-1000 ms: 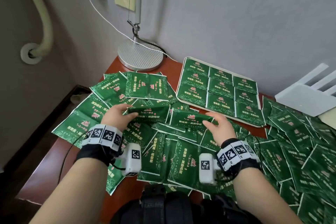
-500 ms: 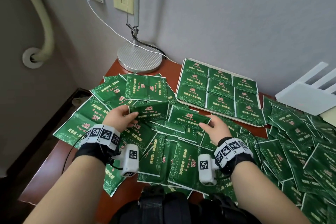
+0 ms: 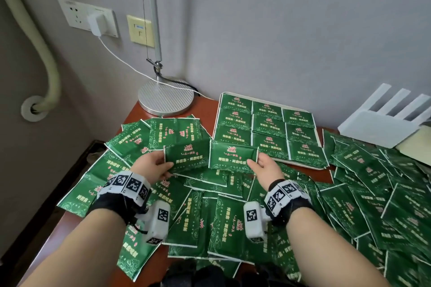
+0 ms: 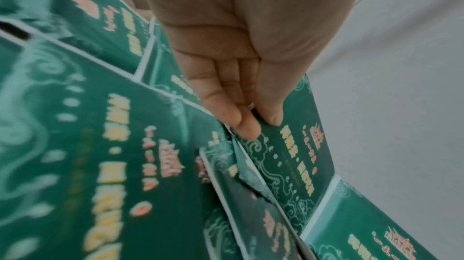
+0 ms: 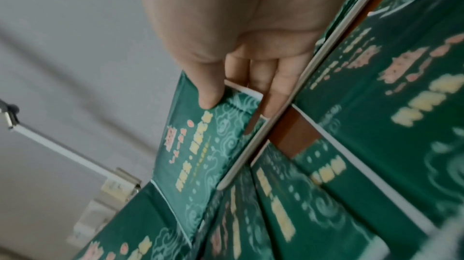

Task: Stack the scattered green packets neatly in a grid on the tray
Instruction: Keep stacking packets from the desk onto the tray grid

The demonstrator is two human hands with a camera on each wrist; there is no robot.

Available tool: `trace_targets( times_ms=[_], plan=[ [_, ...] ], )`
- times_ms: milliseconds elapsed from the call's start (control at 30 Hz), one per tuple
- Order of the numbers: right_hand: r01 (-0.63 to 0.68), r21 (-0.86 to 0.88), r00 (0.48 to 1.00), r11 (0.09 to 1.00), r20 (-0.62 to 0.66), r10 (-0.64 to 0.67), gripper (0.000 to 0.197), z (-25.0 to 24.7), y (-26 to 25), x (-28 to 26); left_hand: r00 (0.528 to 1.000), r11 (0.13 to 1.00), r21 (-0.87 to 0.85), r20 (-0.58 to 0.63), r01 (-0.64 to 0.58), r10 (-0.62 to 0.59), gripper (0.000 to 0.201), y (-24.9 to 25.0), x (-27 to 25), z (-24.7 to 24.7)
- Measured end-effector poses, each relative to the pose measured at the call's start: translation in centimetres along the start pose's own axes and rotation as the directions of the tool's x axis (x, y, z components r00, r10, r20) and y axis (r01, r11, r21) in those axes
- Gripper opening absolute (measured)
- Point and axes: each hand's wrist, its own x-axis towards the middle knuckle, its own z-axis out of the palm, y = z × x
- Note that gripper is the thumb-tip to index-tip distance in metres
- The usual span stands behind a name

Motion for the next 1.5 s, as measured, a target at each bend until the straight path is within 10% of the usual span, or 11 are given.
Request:
trace_targets(
  times_ms=[333,633,1033,1500],
  plan=[
    [-0.071,0.251,0.954,0.965,-0.264,0.139,0.033,-10.2,1.7,2.4,0.984,0.978,0.115,0.008,-0.175,0.176,0.007,9.0,4.1,-0.5],
    [-0.059,0.131,0.944,0.990,-0.316,0.099,0.030,-16.6,1.8,10.8,0.991,0.978,0.163,0.030,-0.131,0.128,0.023,16.5,13.9,0.7],
    [-0.194,0.040,0.972,0.980,-0.127,0.198,0.031,-13.1,3.4,25.1,0.998,0.974,0.226,0.066,-0.018,0.004,0.028,17.6,26.5,5.2],
    [-0.289,-0.152,0.955,0.945,-0.120,0.272,0.026,-12.2,5.4,26.8,0.998,0.987,0.152,0.028,0.053,-0.057,0.015,17.3,27.9,6.3]
  ],
)
